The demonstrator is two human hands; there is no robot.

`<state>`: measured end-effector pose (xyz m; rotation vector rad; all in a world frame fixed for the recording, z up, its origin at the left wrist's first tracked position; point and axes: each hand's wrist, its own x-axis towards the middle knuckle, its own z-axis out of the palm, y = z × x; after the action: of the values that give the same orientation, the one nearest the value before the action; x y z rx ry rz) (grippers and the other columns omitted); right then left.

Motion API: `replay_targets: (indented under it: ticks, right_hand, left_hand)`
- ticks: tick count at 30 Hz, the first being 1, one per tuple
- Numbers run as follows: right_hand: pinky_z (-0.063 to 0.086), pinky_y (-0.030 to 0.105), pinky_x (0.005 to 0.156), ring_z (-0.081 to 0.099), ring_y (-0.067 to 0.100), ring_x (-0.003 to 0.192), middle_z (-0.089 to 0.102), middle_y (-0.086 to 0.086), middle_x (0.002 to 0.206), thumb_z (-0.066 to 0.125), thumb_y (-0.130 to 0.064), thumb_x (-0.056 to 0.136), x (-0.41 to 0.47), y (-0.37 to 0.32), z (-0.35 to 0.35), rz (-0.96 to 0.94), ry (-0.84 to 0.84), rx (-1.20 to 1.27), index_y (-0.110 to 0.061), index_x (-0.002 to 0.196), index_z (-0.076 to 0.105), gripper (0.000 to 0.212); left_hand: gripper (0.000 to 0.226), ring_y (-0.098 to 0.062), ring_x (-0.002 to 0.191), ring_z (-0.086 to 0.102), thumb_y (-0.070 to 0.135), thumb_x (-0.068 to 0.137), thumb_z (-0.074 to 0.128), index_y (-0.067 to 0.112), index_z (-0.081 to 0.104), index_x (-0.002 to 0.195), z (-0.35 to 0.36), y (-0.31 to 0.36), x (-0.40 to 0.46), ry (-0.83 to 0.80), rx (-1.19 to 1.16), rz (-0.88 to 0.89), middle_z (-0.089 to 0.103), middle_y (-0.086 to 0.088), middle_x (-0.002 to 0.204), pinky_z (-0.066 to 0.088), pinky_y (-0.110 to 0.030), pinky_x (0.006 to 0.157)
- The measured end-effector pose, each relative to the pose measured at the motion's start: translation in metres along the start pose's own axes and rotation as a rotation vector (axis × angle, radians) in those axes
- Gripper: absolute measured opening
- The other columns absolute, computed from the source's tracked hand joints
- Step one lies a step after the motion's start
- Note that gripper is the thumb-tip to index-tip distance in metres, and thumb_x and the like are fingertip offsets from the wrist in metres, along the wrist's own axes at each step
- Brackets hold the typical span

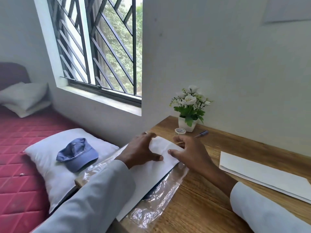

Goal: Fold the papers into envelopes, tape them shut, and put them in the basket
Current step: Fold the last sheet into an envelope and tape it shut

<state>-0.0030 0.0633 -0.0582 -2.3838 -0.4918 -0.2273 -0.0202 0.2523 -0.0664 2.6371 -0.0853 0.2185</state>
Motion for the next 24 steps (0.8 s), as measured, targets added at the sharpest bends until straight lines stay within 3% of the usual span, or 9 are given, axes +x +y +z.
replay_targets:
  ticks: [5,7,9,14,18,21,24]
  right_hand:
    - [0.056,0.025,0.076,0.066,0.010,0.092,0.069,-0.006,0.106,0.079,-0.027,0.079,0.003,0.003,-0.003,0.048,0.026,0.166,-0.021,0.108,0.069,0.031]
    - [0.055,0.021,0.071,0.066,0.006,0.088,0.070,-0.009,0.100,0.079,-0.025,0.080,0.004,0.004,-0.005,0.085,0.012,0.269,-0.022,0.102,0.070,0.025]
    - [0.054,0.015,0.064,0.068,0.005,0.083,0.072,-0.006,0.096,0.079,-0.020,0.080,0.003,0.005,-0.009,0.123,-0.020,0.423,-0.019,0.102,0.071,0.024]
    - [0.054,0.021,0.059,0.073,0.016,0.080,0.077,0.005,0.097,0.079,-0.010,0.077,0.005,0.004,-0.029,0.235,-0.088,0.768,-0.013,0.108,0.071,0.032]
    - [0.056,0.029,0.062,0.071,0.023,0.086,0.077,0.011,0.100,0.074,-0.003,0.078,0.000,0.008,-0.054,0.281,-0.194,0.924,-0.008,0.108,0.072,0.031]
    - [0.056,0.030,0.067,0.071,0.026,0.088,0.077,0.011,0.098,0.076,-0.002,0.074,-0.007,0.020,-0.076,0.278,-0.119,0.913,-0.004,0.106,0.071,0.033]
    - [0.056,0.031,0.065,0.070,0.024,0.082,0.076,0.009,0.086,0.081,-0.001,0.069,-0.019,0.034,-0.100,0.261,0.008,0.862,-0.004,0.096,0.071,0.029]
  left_hand:
    - [0.062,-0.020,0.095,0.061,0.024,0.067,0.086,0.025,0.059,0.122,-0.008,-0.006,0.005,0.095,-0.269,-0.005,0.066,-0.002,0.105,0.053,-0.038,0.087]
    - [0.051,-0.011,0.077,0.060,0.014,0.071,0.082,0.022,0.063,0.117,-0.012,-0.003,0.004,0.110,-0.366,0.035,0.065,-0.001,0.094,0.054,-0.026,0.071]
    - [0.044,-0.003,0.067,0.054,0.008,0.074,0.080,0.018,0.066,0.115,-0.016,0.002,0.003,0.133,-0.403,0.097,0.061,0.004,0.086,0.046,-0.012,0.060]
    - [0.040,0.000,0.073,0.056,0.009,0.077,0.079,0.017,0.067,0.114,-0.029,0.019,0.006,0.153,-0.451,0.197,0.063,0.004,0.090,0.045,-0.007,0.067]
    - [0.037,0.007,0.083,0.061,0.007,0.080,0.075,0.027,0.066,0.110,-0.038,0.041,0.012,0.115,-0.444,0.344,0.064,0.018,0.100,0.051,-0.011,0.069]
    - [0.036,-0.001,0.079,0.061,0.009,0.080,0.075,0.027,0.069,0.110,-0.037,0.063,0.022,0.099,-0.416,0.423,0.069,0.005,0.097,0.054,-0.017,0.070]
    - [0.037,0.005,0.073,0.057,0.008,0.079,0.076,0.022,0.070,0.113,-0.028,0.087,0.034,0.065,-0.420,0.474,0.064,0.017,0.085,0.046,-0.010,0.066]
